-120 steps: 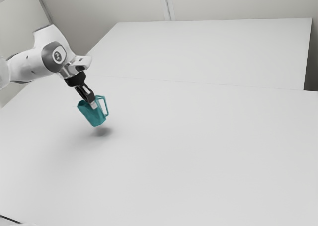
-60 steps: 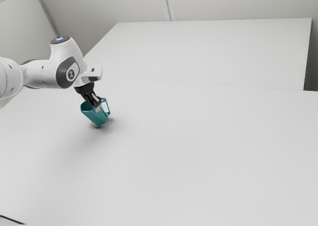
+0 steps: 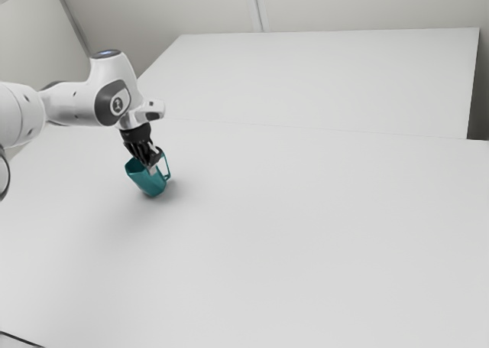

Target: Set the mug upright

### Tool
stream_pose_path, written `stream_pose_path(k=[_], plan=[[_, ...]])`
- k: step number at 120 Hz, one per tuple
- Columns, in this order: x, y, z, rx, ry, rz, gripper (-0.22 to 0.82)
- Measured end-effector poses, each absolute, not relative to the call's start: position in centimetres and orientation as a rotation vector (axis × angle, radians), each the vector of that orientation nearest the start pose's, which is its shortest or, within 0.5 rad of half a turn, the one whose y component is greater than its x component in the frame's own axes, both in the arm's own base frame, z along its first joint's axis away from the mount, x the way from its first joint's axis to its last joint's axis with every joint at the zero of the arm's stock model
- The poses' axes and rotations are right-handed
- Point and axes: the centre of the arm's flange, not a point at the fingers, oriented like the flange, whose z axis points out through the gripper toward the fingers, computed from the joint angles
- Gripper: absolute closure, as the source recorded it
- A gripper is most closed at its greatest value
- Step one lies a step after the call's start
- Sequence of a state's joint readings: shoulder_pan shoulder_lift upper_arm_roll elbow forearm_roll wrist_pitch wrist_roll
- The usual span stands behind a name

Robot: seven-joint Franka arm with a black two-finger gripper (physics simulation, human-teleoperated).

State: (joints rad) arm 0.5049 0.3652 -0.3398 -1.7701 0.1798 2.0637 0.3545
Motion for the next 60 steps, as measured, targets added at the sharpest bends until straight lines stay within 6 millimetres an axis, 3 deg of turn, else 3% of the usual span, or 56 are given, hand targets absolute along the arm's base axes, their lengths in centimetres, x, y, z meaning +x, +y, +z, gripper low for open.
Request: stream_pose_path(k=[32, 60], plan=[[62.9, 12.7, 36.7, -3.091, 0.351, 0.101, 0.27], [65.0, 12.4, 43.9, -3.042, 0.326, -0.007, 0.09]])
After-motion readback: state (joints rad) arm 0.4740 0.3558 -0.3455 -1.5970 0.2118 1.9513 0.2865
